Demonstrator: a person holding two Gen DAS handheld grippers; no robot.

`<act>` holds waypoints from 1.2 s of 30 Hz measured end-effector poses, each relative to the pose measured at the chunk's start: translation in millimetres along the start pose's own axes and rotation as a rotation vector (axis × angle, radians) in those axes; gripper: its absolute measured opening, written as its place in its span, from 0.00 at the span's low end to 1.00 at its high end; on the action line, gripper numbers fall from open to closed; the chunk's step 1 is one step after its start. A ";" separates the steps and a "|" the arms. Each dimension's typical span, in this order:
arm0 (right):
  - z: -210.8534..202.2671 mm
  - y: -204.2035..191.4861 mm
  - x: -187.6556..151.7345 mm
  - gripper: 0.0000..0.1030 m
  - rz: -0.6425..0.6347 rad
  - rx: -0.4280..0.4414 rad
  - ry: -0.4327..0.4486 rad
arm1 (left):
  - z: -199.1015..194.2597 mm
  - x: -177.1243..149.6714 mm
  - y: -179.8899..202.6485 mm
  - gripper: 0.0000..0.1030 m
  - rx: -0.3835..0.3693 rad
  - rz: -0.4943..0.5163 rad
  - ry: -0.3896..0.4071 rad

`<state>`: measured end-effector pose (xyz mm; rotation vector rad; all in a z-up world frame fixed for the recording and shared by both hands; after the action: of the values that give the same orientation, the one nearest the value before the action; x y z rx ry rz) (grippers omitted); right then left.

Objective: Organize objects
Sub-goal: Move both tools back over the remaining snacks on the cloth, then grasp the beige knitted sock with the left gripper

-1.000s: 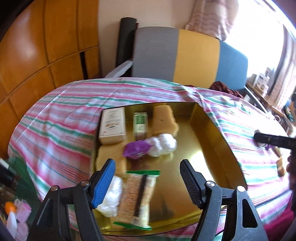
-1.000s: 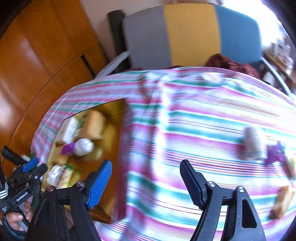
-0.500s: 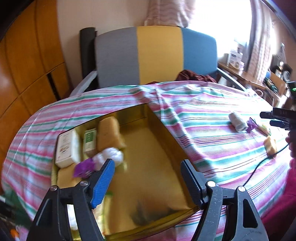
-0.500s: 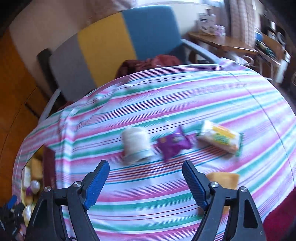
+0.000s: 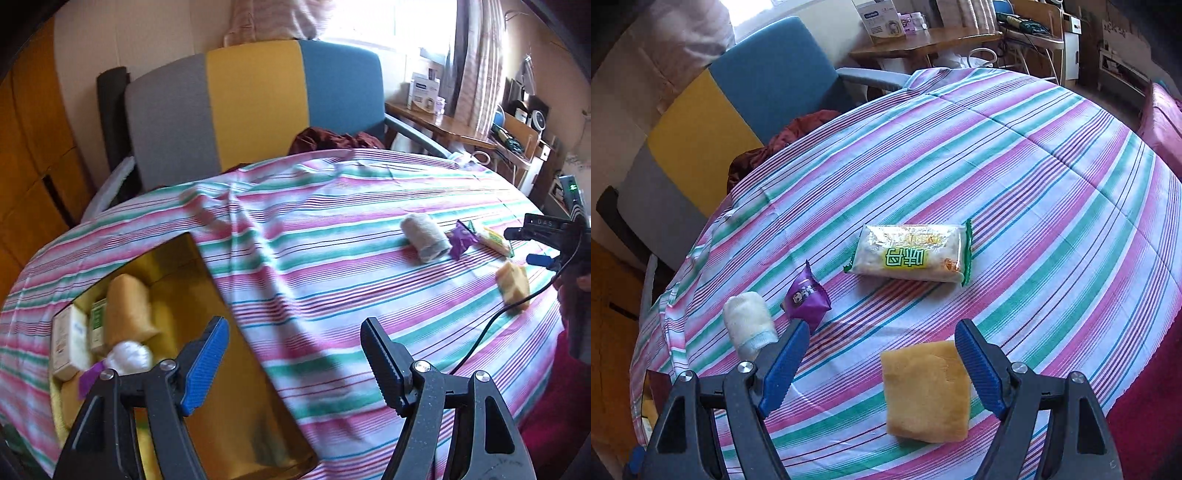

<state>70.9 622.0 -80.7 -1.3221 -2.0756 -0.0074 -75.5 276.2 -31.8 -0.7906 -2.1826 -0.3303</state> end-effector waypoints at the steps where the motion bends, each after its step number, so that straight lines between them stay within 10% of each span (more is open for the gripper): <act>1: -0.3 2.1 0.5 0.80 0.011 0.000 0.000 | 4.6 2.7 6.0 0.72 -0.011 -0.001 -0.006; 22: -6.9 32.7 5.8 0.80 0.205 0.032 0.034 | 118.4 43.9 119.2 0.74 -0.219 -0.064 -0.170; 36: -4.2 32.0 5.2 0.80 0.198 0.053 0.014 | 200.5 70.0 161.8 0.74 -0.202 -0.103 -0.204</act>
<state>97.6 640.4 -85.4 -1.4841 -1.9120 0.1235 -125.6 524.6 -115.9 -0.8556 -2.4133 -0.5503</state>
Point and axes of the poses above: each gripper's, at about its wrist camera, not at the fingertips, and z roughly the way its jaws point, y to its right, x to its top, the point moved 5 cm from there along z, roughly the way its jaws point, and after that the axes turned 8 degrees about y, right-handed, at the moved point
